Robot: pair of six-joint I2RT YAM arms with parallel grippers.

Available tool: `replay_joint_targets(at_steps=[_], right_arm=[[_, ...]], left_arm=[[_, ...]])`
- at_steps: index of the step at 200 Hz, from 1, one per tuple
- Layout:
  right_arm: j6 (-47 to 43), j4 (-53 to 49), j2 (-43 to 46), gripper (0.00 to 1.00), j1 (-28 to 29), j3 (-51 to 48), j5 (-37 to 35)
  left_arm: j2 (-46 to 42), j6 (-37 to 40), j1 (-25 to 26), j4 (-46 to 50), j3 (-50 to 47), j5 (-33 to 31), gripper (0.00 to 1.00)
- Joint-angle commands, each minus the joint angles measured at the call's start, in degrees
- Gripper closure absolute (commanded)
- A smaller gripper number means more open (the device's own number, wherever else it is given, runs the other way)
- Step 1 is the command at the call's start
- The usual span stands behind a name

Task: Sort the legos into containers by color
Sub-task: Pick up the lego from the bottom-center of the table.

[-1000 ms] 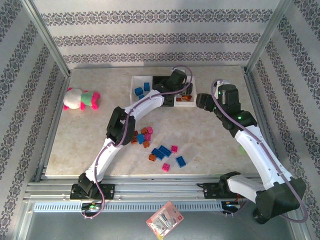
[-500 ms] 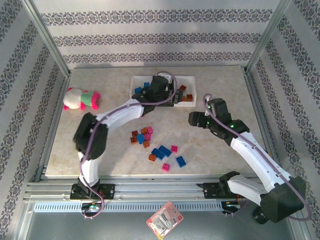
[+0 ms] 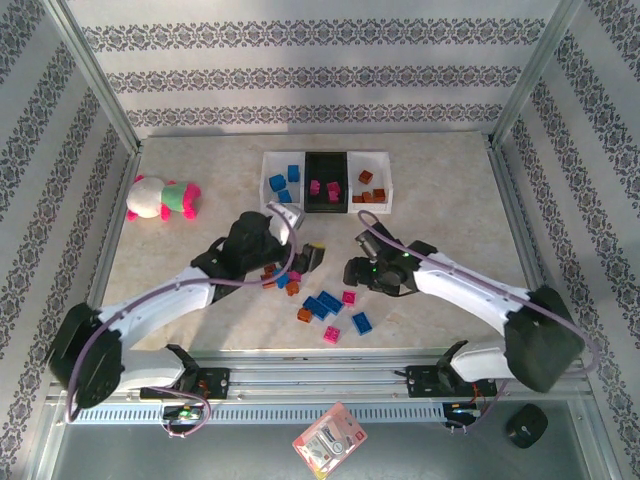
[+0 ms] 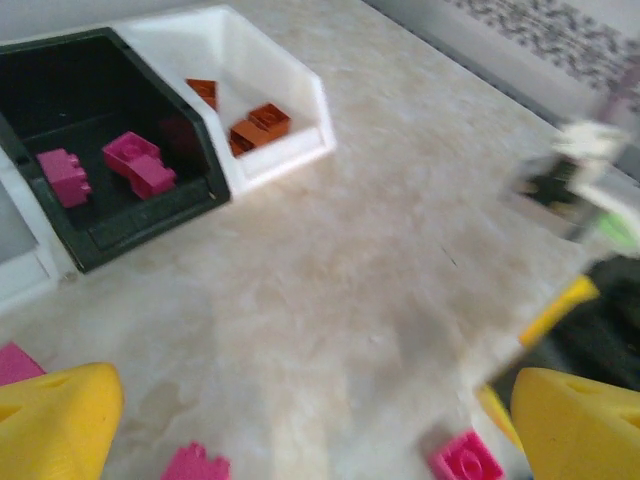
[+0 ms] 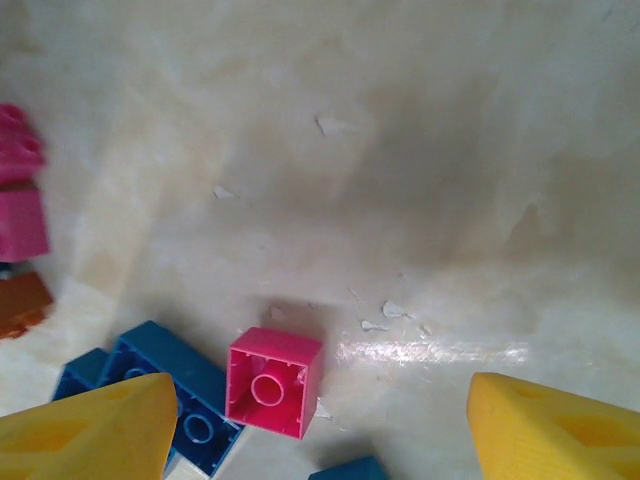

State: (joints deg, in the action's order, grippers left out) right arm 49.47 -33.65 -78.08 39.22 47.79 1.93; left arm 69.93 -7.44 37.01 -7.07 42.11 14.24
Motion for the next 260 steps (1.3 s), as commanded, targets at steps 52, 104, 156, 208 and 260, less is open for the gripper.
replay_joint_targets(at_steps=[52, 104, 156, 208, 260], right_arm=[[5.1, -4.1, -14.7, 0.30, 2.2, 8.3, 5.0], [3.7, -6.8, -20.6, 0.43, 2.6, 10.7, 8.5], [3.7, -8.2, -20.2, 0.66, 3.0, 11.9, 6.9], [-0.1, -8.9, -18.2, 0.70, 2.6, 19.6, -1.0], [-10.2, 0.6, -22.6, 0.70, -2.4, 32.8, -12.1]], left_arm=[[-14.1, 11.8, -0.2, 4.3, -9.1, 9.6, 0.01], [-15.7, 13.8, -0.3, 3.6, -11.0, 8.5, 0.01], [-16.1, 14.2, -0.3, 3.5, -11.7, 9.0, 0.01], [-16.1, 13.8, -0.2, 4.7, -10.7, 7.2, 0.01], [-16.8, 9.6, -0.3, 5.5, -10.2, 4.5, 0.01]])
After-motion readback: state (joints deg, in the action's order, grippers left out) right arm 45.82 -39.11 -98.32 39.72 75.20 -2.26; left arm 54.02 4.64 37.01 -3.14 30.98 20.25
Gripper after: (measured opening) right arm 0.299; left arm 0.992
